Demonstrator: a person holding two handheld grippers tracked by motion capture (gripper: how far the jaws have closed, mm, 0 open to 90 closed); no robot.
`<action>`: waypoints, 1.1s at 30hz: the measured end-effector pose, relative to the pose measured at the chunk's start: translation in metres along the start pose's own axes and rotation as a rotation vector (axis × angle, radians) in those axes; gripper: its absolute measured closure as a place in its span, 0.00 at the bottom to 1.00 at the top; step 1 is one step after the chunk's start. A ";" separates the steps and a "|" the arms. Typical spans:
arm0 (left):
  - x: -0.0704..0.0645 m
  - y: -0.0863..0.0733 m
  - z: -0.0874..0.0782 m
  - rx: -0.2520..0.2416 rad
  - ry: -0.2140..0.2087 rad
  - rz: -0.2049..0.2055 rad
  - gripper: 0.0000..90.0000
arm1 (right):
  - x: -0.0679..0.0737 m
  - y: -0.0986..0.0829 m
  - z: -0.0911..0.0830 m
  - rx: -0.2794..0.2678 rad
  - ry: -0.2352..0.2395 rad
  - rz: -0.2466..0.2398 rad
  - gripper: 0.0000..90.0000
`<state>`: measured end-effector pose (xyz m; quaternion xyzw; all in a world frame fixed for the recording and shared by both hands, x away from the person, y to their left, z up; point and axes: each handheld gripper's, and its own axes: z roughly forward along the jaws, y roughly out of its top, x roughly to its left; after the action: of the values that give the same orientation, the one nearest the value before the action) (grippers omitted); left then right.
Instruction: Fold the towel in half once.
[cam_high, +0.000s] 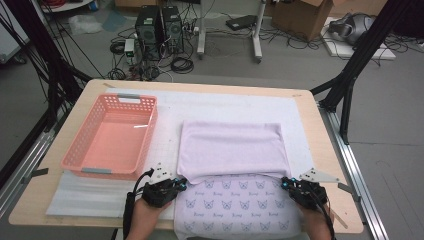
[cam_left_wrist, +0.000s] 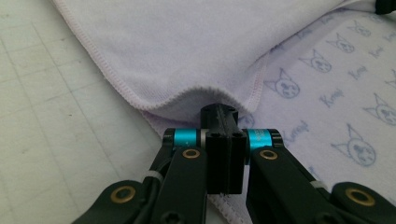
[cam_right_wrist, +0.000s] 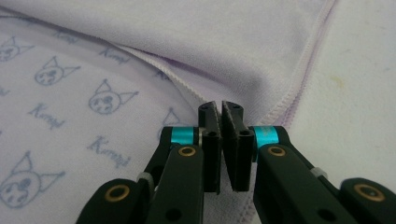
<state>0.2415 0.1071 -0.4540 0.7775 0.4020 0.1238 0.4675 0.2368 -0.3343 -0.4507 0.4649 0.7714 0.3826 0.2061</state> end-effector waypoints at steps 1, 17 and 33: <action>0.000 0.000 -0.001 -0.011 -0.006 -0.010 0.99 | 0.000 0.000 0.000 -0.003 0.002 -0.001 0.96; 0.003 0.010 0.012 0.021 0.055 -0.028 0.65 | 0.000 0.000 0.000 -0.007 -0.001 -0.006 0.95; 0.002 0.002 -0.025 -0.106 0.032 -0.057 1.00 | -0.007 -0.010 -0.031 -0.044 0.053 -0.018 0.96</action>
<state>0.2298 0.1233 -0.4396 0.7378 0.4243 0.1440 0.5049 0.2142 -0.3557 -0.4393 0.4430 0.7720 0.4098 0.1995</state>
